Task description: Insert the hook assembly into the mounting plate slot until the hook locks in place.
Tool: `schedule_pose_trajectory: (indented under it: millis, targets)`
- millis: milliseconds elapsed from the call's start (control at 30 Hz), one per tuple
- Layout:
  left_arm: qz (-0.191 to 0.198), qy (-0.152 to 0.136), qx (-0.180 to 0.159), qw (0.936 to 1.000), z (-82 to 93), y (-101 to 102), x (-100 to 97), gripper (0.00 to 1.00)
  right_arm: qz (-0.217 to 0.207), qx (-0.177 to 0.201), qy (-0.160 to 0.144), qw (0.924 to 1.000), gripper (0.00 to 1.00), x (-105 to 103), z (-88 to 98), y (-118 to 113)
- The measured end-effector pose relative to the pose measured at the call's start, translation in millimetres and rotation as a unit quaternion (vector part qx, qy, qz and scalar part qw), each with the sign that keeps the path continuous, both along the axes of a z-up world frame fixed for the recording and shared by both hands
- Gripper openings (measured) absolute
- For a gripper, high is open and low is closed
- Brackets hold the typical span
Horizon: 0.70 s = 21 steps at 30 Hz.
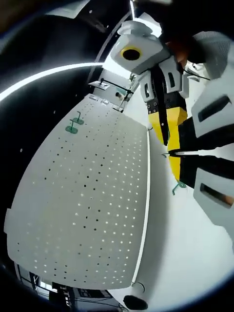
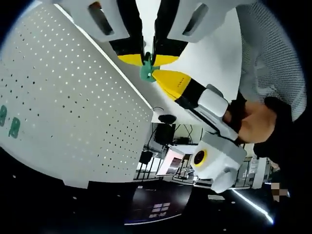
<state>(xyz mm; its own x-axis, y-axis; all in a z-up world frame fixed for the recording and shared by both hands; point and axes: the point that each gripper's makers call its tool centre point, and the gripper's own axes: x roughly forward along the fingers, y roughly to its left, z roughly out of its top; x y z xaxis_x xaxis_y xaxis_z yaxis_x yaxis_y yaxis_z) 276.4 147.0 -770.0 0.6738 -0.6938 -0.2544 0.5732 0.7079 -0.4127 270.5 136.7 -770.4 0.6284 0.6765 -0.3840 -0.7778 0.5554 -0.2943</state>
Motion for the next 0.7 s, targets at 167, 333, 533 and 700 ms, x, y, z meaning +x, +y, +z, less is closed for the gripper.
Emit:
schedule_pose_trajectory:
  millis: [167, 333, 533, 700]
  targets:
    - [-0.009, 0.001, -0.001, 1.0, 0.7, -3.4, -2.0, 0.01, 0.008, -0.021, -0.015, 0.9996, 0.04, 1.5, -3.1, 1.9]
    - [-0.011, 0.006, 0.001, 0.9999, -1.9, -3.3, -2.5, 0.01, 0.012, -0.027, -0.018, 0.9994, 0.03, 1.0, -5.4, 1.4]
    - [-0.018, 0.011, 0.001, 0.9998, -4.2, -6.2, -5.1, 0.01, 0.015, -0.03, -0.018, 0.9993, 0.01, -1.3, -5.6, 0.2]
    - [-0.023, 0.005, 0.004, 0.9997, -3.9, -6.0, -4.5, 0.01, 0.008, -0.018, -0.007, 0.9998, 0.01, 0.1, -5.2, -0.2]
